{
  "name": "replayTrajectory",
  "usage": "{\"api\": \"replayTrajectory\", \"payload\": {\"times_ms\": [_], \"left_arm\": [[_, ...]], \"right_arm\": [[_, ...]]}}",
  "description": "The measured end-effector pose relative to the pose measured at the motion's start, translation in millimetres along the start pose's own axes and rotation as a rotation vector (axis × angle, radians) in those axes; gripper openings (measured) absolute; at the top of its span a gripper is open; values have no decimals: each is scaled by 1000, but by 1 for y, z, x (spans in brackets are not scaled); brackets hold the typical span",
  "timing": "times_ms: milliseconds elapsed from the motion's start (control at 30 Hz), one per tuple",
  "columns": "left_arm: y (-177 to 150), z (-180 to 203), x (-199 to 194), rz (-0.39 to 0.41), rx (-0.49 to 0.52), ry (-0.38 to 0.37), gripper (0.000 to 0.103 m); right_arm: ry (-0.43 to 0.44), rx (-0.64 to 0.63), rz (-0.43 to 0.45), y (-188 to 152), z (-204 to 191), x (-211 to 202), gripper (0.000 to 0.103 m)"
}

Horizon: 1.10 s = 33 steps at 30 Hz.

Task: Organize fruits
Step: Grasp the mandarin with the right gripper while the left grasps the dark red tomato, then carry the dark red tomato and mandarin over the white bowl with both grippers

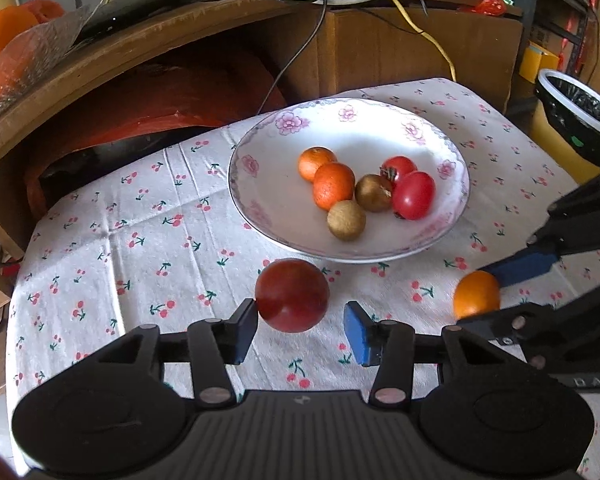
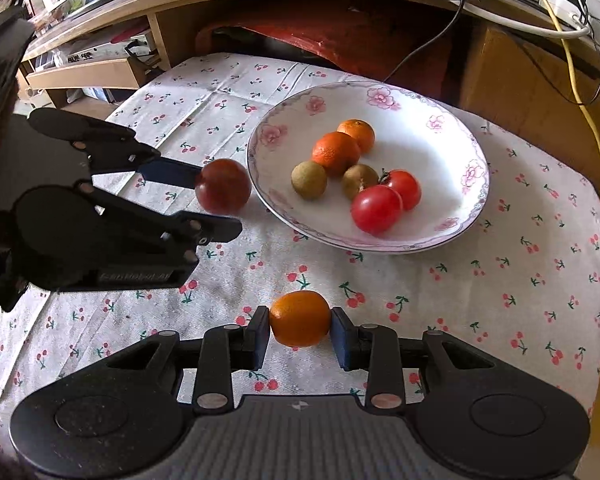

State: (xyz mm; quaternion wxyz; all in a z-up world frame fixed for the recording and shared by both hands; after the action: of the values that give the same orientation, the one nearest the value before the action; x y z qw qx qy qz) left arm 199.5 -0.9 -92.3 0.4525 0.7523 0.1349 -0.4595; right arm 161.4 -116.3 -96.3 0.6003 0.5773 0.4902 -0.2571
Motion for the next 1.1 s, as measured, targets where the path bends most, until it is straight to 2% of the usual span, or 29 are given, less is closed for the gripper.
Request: {"api": "replayTrajectory", "payload": {"times_ms": [133, 267, 467, 800, 933, 1100], "left_arm": [[1, 2, 6, -12, 9, 17, 51], [2, 0, 8, -14, -1, 31, 46], [2, 0, 8, -13, 4, 39, 44], [-3, 15, -10, -16, 67, -4, 44], [-6, 22, -17, -24, 94, -25, 44], [-7, 27, -21, -34, 107, -51, 44]], "right_arm": [[-35, -32, 24, 0, -1, -3, 28], [-64, -55, 44, 0, 0, -6, 28], [-122, -93, 69, -1, 2, -7, 28], [-188, -139, 93, -3, 3, -9, 28], [-183, -130, 80, -4, 5, -8, 28], [-125, -56, 34, -4, 12, -8, 28]]}}
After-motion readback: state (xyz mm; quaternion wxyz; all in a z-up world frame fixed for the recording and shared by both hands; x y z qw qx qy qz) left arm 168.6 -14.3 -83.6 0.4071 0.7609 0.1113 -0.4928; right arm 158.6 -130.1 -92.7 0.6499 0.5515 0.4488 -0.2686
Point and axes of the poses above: each gripper's, at about its wrist camera, not at the fingertips, and x roughly the way its jaws point, z to its right, y to its top, the point moved 3 cm from there along x, roughly the way its jaws point, and after that the axes turned 12 degrees about x, right-handed, at the moved point
